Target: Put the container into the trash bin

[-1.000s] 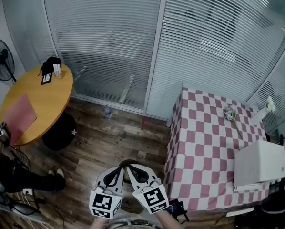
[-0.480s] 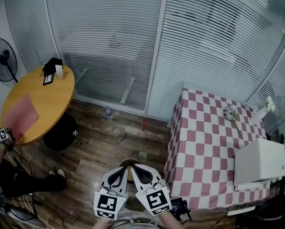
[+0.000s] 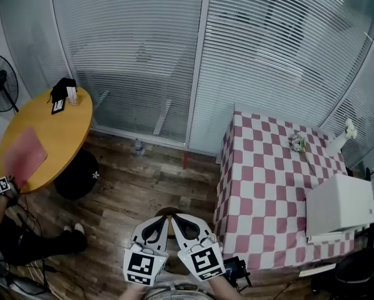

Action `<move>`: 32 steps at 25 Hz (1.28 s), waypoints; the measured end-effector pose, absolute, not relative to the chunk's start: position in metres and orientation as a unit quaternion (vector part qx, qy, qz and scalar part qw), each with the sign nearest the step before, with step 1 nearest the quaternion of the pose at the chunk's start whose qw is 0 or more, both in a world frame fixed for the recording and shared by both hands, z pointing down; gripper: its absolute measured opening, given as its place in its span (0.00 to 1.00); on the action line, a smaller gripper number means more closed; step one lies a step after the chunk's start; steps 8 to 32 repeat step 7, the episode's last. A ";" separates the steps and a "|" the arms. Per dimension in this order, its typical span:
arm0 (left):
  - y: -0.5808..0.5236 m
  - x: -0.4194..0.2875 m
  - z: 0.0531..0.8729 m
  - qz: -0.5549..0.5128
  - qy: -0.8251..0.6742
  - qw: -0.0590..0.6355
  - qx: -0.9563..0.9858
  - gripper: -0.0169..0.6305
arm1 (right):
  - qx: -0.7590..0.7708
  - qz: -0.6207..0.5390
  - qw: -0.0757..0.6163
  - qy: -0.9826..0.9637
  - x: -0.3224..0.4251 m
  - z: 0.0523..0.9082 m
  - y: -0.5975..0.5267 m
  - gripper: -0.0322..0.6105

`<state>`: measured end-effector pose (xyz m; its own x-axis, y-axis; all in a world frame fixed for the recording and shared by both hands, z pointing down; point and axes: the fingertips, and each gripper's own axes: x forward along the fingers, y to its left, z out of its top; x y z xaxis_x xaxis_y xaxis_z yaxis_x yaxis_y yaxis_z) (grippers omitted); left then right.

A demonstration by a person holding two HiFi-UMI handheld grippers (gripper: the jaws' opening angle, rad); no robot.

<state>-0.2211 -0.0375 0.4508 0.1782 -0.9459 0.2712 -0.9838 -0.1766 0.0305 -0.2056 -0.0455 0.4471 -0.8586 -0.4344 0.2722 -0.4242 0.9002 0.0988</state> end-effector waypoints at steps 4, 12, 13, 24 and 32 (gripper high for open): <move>-0.037 -0.220 0.452 0.097 -0.633 0.103 0.761 0.03 | 0.223 -0.017 0.144 -0.964 -0.203 0.446 -0.046 0.04; -0.037 -0.221 0.451 0.094 -0.634 0.100 0.761 0.03 | 0.223 -0.008 0.139 -0.965 -0.203 0.444 -0.046 0.04; -0.037 -0.221 0.451 0.094 -0.634 0.100 0.761 0.03 | 0.223 -0.008 0.139 -0.965 -0.203 0.444 -0.046 0.04; -0.037 -0.221 0.451 0.094 -0.634 0.100 0.761 0.03 | 0.223 -0.008 0.139 -0.965 -0.203 0.444 -0.046 0.04; -0.037 -0.221 0.451 0.094 -0.634 0.100 0.761 0.03 | 0.223 -0.008 0.139 -0.965 -0.203 0.444 -0.046 0.04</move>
